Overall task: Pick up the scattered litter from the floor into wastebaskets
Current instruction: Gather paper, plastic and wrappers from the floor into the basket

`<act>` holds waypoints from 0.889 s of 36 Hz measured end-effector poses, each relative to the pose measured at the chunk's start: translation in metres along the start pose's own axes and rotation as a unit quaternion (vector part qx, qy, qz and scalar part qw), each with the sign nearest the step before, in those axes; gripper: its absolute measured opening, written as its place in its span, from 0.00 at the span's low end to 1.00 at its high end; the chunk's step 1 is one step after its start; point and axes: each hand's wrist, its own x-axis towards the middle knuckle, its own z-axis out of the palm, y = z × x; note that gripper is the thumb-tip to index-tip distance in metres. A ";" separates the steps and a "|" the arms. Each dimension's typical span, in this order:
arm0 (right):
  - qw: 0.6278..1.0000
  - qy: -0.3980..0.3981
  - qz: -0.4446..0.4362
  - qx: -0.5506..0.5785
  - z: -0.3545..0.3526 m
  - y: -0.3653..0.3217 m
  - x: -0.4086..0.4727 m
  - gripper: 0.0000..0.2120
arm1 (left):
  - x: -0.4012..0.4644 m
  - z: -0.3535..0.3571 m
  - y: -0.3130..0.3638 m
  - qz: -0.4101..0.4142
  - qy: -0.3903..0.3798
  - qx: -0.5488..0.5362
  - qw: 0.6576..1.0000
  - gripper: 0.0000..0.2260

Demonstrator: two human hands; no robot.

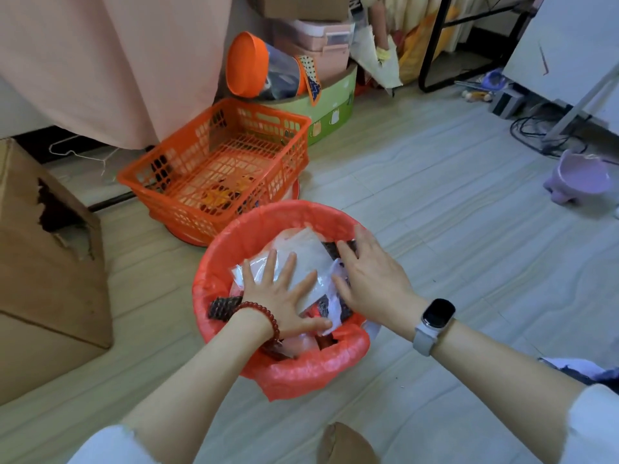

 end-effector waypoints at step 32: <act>0.986 -0.097 -0.082 0.112 -0.029 0.006 0.026 0.16 | 0.000 -0.053 -0.023 0.043 0.087 -0.233 0.968 0.32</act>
